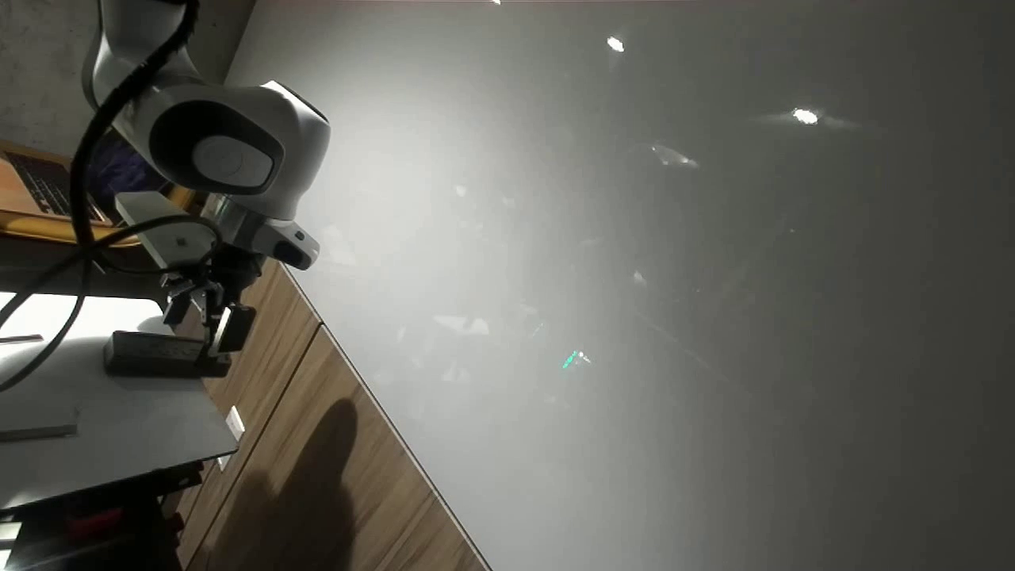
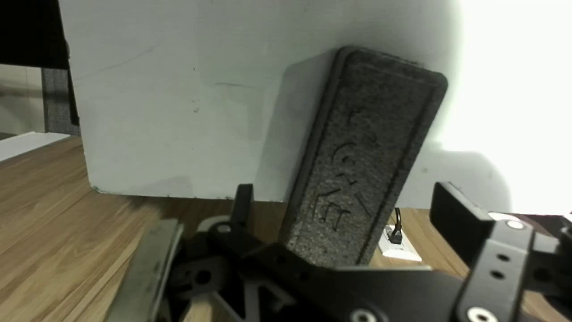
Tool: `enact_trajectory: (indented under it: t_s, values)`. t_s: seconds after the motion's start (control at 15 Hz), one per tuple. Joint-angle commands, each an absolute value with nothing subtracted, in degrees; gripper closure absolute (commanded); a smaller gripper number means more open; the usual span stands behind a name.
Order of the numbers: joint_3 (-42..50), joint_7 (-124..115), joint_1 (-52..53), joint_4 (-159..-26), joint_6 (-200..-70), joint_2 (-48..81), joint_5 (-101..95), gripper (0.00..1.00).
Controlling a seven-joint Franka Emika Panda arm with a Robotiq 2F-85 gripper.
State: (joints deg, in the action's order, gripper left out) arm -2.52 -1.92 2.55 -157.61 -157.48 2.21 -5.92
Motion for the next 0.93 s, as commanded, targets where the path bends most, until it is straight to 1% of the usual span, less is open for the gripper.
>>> enact_trajectory:
  t_s: [0.0,0.2,0.27,0.53,0.87]
  values:
    - [-2.62,-0.95,2.78,-157.50,-155.54,-0.86,-6.00,0.00]
    - [-3.05,2.78,3.03,-158.57,-151.06,-6.91,-3.14,0.00]
    - [-3.01,7.04,3.42,-158.33,-148.81,-9.18,0.76,0.00]
    - [-0.06,18.51,6.02,-156.46,-141.22,-18.12,10.27,0.00]
    - [3.88,24.09,7.03,-153.20,-130.83,-26.87,11.07,0.00]
